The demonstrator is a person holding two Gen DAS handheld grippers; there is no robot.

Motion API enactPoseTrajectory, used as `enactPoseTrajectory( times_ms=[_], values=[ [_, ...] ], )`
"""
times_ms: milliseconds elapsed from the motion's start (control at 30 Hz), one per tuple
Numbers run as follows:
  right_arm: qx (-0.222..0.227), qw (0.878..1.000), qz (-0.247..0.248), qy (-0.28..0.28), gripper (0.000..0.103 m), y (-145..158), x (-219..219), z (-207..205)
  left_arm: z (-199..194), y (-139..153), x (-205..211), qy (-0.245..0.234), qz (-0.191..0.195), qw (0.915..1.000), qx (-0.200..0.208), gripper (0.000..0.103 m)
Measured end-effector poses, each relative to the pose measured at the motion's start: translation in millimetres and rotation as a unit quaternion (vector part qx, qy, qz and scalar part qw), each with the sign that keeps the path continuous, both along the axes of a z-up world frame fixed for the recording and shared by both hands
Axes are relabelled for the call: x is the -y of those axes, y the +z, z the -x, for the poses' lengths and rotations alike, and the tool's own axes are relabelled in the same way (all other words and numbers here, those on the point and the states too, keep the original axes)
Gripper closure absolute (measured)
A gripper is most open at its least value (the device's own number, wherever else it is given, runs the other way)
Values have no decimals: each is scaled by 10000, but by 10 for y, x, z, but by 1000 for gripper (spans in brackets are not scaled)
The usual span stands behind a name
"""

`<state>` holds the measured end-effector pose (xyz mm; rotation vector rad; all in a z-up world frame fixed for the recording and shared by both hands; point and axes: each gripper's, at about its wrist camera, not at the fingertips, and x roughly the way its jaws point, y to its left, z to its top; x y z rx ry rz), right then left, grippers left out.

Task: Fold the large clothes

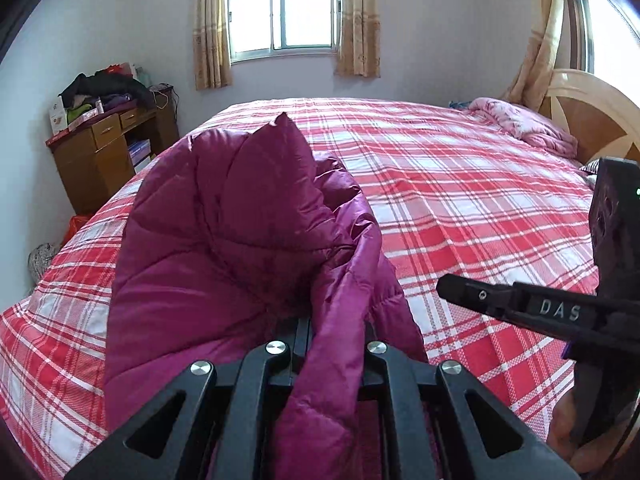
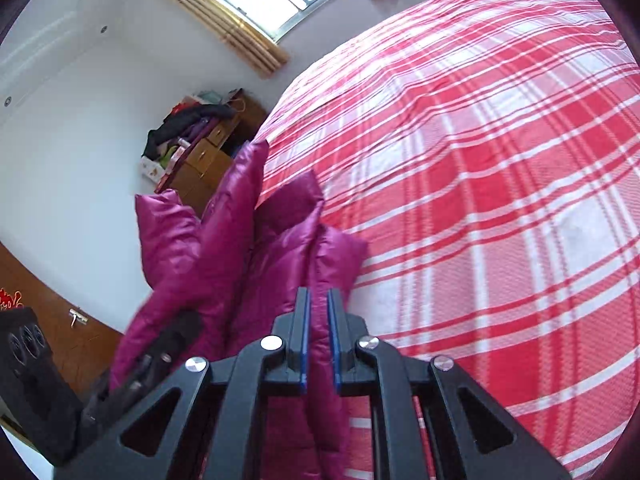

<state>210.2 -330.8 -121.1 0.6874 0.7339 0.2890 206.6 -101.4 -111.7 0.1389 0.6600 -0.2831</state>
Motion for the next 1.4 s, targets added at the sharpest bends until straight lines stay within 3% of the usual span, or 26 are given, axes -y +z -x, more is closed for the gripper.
enactPoseTrajectory(
  times_ms=[133,200,300,333,367,500,533,600,633,667,900,1000,1167,1267,1400],
  values=[
    [32,9999,-116,83,89,-24,116,100,-6,-196,113,-142,-126,9997,-157,94],
    [146,9996,-157,184,83,19,107,136,2,-296,139,-261,-168,9994,-156,94],
    [333,9991,-71,268,53,109,91,47,-23,-402,111,-382,-69,9990,-210,94],
    [379,9988,-15,309,36,179,54,31,-27,-413,91,-404,-26,9989,-236,94],
    [411,9984,35,378,32,231,43,-8,-32,-424,82,-420,8,9988,-257,94],
    [425,9954,249,822,32,269,-131,-210,-9,-451,74,-459,-44,9987,-202,94],
    [372,9944,324,933,32,260,-194,-257,-4,-451,71,-469,-49,9987,-196,94],
    [232,9919,366,1196,46,186,-314,-357,-21,-437,60,-469,12,9986,-254,94],
    [127,9912,419,1251,69,139,-371,-402,-29,-421,50,-464,61,9984,-313,94],
    [5,9913,476,1227,81,84,-400,-445,-32,-400,47,-470,81,9982,-359,93],
    [-396,9925,424,1076,89,-245,-431,-587,181,-214,62,-893,-669,9931,-357,84],
    [-323,9916,609,1096,90,-297,-478,-607,386,-63,-74,-1173,-617,9907,-300,75],
    [-430,9929,42,1107,90,-418,-353,-651,672,230,-505,-1734,-357,9839,-256,71],
    [-389,9929,-72,1126,90,-453,-318,-629,579,523,-851,-1444,132,9893,-163,71],
    [-380,9929,-89,1128,90,-459,-303,-607,179,780,-1186,-369,470,9979,252,60]
  ],
)
